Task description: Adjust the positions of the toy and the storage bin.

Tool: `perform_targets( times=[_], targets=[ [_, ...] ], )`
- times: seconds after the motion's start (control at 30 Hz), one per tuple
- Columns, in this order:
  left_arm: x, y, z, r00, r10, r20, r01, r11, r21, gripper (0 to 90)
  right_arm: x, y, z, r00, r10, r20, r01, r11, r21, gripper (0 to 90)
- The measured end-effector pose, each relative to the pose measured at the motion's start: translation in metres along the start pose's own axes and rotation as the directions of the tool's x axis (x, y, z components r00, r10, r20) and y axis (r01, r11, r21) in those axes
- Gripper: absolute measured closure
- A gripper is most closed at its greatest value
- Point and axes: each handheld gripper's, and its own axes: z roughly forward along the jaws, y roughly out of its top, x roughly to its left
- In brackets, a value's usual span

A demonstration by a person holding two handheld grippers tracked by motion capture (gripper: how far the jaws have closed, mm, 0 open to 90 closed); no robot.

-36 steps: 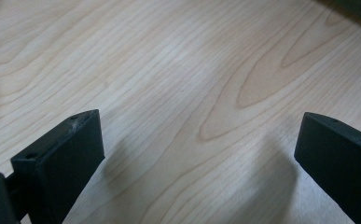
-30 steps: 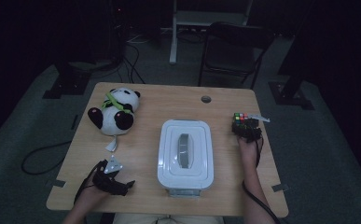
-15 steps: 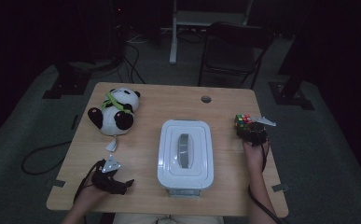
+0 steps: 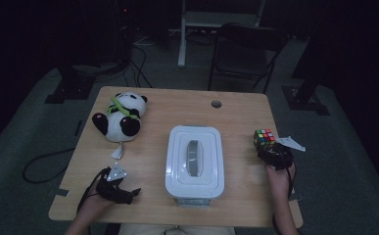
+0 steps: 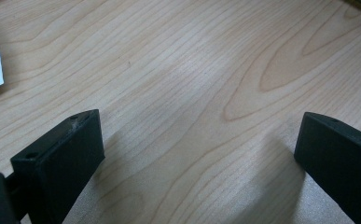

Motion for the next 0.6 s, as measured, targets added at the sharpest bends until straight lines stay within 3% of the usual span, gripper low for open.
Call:
perform_targets(
  times=[0.17, 0.23, 0.6],
  targets=[
    [0.000, 0.000, 0.000, 1.0000, -0.002, -0.003, 0.002, 1.0000, 0.001, 2.0, 0.004, -0.018, -0.021, 0.9994, -0.004, -0.035, 0.004, 1.000, -0.011, 34.3],
    [0.001, 0.000, 0.000, 0.9997, -0.019, -0.013, 0.019, 0.9998, -0.002, 2.0, 0.005, -0.026, -0.027, 0.9993, -0.013, -0.034, 0.013, 1.000, -0.003, 34.3],
    [0.001, 0.000, 0.000, 0.9998, -0.017, -0.011, 0.017, 0.9999, -0.002, 2.0, -0.001, -0.063, -0.068, 0.9995, -0.031, -0.010, 0.031, 0.999, 0.024, 34.2]
  ],
)
